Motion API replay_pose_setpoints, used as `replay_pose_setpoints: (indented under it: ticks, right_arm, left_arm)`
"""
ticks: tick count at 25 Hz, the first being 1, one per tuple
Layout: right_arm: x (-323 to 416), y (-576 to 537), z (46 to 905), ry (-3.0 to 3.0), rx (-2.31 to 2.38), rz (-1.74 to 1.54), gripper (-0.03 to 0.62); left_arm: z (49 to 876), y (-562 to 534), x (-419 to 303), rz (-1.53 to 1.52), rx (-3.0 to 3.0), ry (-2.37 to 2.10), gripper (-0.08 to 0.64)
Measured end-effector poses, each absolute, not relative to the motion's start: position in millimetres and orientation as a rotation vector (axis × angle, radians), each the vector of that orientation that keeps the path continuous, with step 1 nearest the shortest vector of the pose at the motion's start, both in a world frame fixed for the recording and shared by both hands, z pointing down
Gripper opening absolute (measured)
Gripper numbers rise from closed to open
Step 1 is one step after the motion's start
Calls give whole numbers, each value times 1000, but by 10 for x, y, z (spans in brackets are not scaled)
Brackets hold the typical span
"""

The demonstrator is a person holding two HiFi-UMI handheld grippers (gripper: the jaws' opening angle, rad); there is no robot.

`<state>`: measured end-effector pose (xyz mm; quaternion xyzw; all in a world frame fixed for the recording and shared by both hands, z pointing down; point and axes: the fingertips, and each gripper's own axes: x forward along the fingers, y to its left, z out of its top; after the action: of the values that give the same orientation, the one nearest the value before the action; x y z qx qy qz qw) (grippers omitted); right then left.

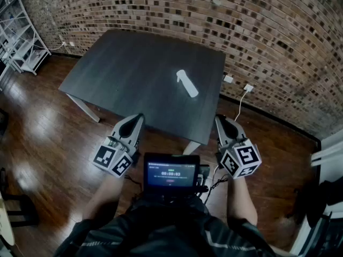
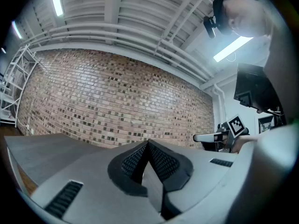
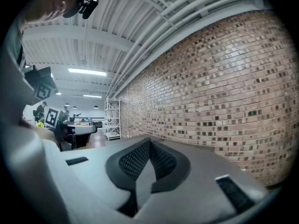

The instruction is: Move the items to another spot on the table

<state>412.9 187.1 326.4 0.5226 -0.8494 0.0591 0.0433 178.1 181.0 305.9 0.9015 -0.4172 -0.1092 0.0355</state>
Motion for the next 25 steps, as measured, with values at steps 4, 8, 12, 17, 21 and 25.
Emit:
replay_pose_setpoints:
  ticks: [4, 8, 12, 17, 21, 25]
  right_arm:
    - [4005, 1680, 3215, -2569, 1600, 185, 2]
    - [3904, 1490, 3230, -2545, 1583, 171, 3]
    - [3771, 1349, 3246, -2529, 1581, 155, 5]
    - [3630, 1153, 3276, -2520, 1564, 176, 69]
    - [3639, 936, 3255, -2511, 1574, 184, 69]
    - [3690, 644, 3303, -2499, 1566, 210, 108]
  left_arm:
    - [2945, 1648, 1690, -311, 2800, -1252, -6]
    - [2957, 1468, 1606, -294, 2809, -1229, -6]
    - [3049, 1317, 1451, -284, 2800, -1206, -6]
    - [3103, 1123, 1288, -296, 2783, -1209, -6]
    - [3101, 944, 1279, -294, 2783, -1205, -6]
    - [3138, 717, 1323, -302, 2775, -1200, -6]
